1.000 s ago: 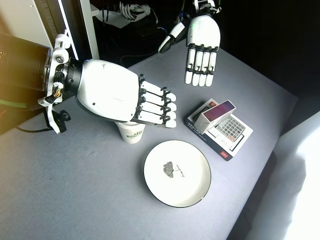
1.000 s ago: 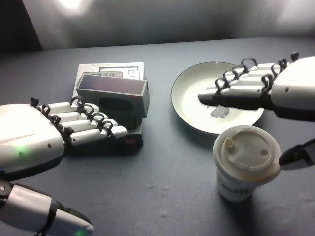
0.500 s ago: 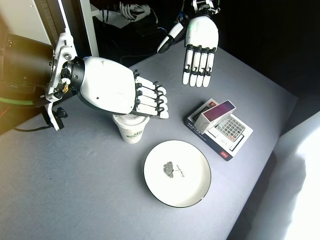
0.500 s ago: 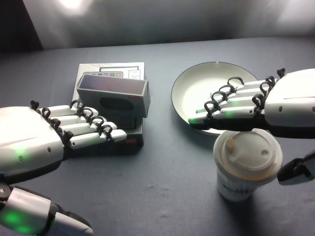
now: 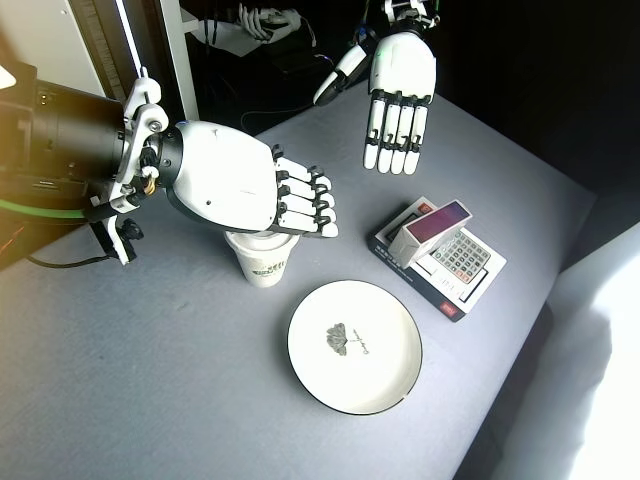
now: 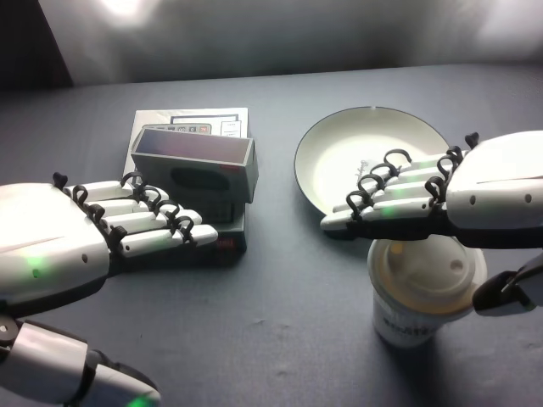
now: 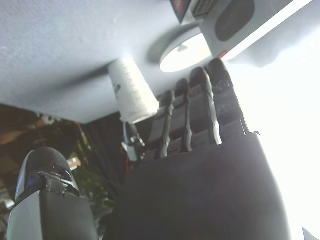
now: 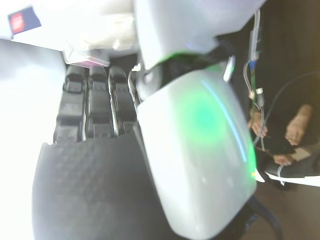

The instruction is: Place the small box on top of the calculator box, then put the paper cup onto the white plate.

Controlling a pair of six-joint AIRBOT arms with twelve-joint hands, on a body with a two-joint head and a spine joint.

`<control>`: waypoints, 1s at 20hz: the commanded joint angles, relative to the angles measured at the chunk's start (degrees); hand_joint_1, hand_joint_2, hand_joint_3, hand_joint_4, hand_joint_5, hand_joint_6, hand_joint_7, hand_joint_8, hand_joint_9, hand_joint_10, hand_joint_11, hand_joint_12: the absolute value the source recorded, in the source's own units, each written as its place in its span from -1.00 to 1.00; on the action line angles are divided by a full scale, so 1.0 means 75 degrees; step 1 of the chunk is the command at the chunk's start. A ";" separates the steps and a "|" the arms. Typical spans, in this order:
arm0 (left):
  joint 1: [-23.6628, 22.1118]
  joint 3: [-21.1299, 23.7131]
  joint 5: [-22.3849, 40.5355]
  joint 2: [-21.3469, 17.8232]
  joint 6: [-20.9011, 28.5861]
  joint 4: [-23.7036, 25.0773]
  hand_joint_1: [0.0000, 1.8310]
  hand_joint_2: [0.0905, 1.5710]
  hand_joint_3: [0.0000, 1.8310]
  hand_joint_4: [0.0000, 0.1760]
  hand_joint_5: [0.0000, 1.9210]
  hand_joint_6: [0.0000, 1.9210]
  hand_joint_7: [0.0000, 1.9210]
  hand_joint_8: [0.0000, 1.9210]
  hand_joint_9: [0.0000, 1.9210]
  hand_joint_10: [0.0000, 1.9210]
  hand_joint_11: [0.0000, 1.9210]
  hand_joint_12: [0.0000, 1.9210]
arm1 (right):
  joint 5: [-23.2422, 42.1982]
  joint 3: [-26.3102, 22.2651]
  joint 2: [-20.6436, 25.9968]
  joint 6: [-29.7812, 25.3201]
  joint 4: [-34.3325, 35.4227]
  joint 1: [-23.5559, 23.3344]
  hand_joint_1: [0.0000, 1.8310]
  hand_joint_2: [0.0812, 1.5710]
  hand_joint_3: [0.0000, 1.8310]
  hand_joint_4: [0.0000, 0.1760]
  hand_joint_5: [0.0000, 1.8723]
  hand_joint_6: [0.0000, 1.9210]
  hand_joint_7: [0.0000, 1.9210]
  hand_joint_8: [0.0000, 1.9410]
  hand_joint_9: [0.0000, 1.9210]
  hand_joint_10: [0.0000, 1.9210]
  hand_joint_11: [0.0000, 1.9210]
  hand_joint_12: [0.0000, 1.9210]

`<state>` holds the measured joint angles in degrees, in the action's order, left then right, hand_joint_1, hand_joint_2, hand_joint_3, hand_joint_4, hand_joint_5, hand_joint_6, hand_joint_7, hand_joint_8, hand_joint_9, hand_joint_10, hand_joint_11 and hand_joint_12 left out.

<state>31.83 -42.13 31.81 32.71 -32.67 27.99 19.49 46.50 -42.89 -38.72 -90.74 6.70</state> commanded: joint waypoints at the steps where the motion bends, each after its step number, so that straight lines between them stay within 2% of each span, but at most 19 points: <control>1: -0.0041 -0.0024 0.0717 -0.0075 0.0031 -0.0169 -0.80 0.21 -1.00 -1.00 -0.94 -1.00 -0.91 -1.00 -0.89 -1.00 -1.00 -0.71 | 0.0082 0.0038 0.0018 0.0030 0.0099 0.0024 0.58 0.19 -1.00 -1.00 -1.00 -1.00 -1.00 -1.00 -1.00 -1.00 -1.00 -1.00; 7: -0.0036 -0.0034 0.0720 -0.0075 0.0011 -0.0172 -0.83 0.20 -1.00 -1.00 -0.97 -0.99 -0.93 -1.00 -0.91 -1.00 -1.00 -0.77 | 0.0128 0.0084 0.0013 -0.0072 0.0095 -0.0100 0.57 0.22 -0.99 -1.00 -1.00 -1.00 -1.00 -1.00 -1.00 -1.00 -1.00 -1.00; 10: -0.0032 -0.0034 0.0780 -0.0075 -0.0038 -0.0062 -0.89 0.20 -1.00 -1.00 -1.00 -1.00 -0.96 -1.00 -0.95 -1.00 -1.00 -0.85 | 0.0148 0.0083 0.0016 -0.0679 -0.0332 -0.0300 0.53 0.25 -0.98 -1.00 -1.00 -1.00 -1.00 -1.00 -1.00 -1.00 -1.00 -1.00; 12: -0.0015 -0.0034 0.0779 -0.0075 -0.0038 -0.0043 -0.87 0.20 -1.00 -1.00 -0.98 -1.00 -0.93 -1.00 -0.91 -1.00 -1.00 -0.79 | 0.0156 0.0083 0.0053 -0.0803 -0.0366 -0.0310 0.53 0.25 -0.99 -1.00 -1.00 -1.00 -1.00 -1.00 -1.00 -1.00 -1.00 -1.00; 13: -0.0015 -0.0034 0.0778 -0.0075 -0.0038 -0.0046 -0.85 0.21 -1.00 -1.00 -0.99 -1.00 -0.95 -1.00 -0.93 -1.00 -1.00 -0.83 | 0.0156 0.0083 0.0074 -0.0924 -0.0452 -0.0309 0.51 0.25 -0.99 -1.00 -1.00 -1.00 -1.00 -1.00 -1.00 -1.00 -1.00 -1.00; 16: -0.0016 -0.0034 0.0761 -0.0077 -0.0039 -0.0085 -0.88 0.20 -1.00 -1.00 -0.98 -1.00 -0.94 -1.00 -0.91 -1.00 -1.00 -0.76 | 0.0258 0.0084 0.0136 -0.1554 -0.0988 -0.0327 0.54 0.27 -0.99 -1.00 -1.00 -1.00 -1.00 -1.00 -1.00 -1.00 -1.00 -1.00; 20: -0.0005 -0.0025 0.0737 -0.0092 -0.0035 -0.0101 -0.89 0.22 -1.00 -1.00 -0.99 -1.00 -0.96 -1.00 -0.93 -1.00 -1.00 -0.82 | 0.0355 0.0085 0.0199 -0.1846 -0.1288 -0.0303 0.59 0.28 -0.99 -1.00 -1.00 -1.00 -1.00 -1.00 -1.00 -1.00 -1.00 -1.00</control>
<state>32.18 -42.15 32.08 32.71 -32.93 28.73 22.02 47.16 -42.13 -52.27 -102.41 5.13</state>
